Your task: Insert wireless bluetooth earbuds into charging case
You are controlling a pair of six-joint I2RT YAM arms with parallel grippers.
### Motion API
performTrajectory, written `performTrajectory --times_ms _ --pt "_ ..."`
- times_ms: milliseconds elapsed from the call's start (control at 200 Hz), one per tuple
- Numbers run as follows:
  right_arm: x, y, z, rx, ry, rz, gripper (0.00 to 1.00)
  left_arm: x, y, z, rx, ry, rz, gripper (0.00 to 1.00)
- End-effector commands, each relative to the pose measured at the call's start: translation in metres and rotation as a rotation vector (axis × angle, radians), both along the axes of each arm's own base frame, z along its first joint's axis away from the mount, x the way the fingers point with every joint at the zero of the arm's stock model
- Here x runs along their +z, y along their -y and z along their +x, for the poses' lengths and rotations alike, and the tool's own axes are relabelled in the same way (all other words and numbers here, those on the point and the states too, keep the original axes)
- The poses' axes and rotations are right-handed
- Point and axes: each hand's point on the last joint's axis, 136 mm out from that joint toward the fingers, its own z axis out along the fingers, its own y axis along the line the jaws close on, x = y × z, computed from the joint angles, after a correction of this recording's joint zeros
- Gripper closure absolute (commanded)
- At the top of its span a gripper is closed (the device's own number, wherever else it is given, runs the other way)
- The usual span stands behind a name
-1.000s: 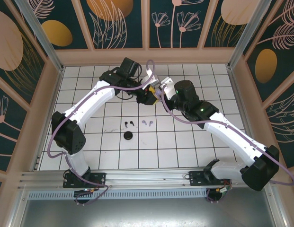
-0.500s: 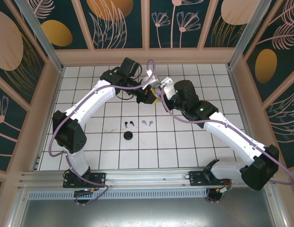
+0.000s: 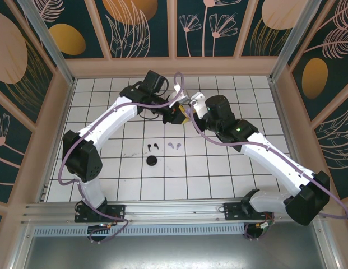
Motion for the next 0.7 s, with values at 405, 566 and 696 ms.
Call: performTrajectory --times_ms 405,566,696 --pt "0.045 -0.01 0.004 0.003 0.078 0.097 0.79 0.004 -0.002 0.015 0.083 0.087 -0.04 1.0" --pt "0.059 -0.006 0.002 -0.011 0.093 0.114 0.58 0.014 -0.003 0.024 0.139 0.136 -0.08 1.0" --pt "0.071 -0.002 -0.002 -0.019 0.103 0.139 0.45 0.027 -0.009 0.029 0.178 0.163 -0.136 1.0"
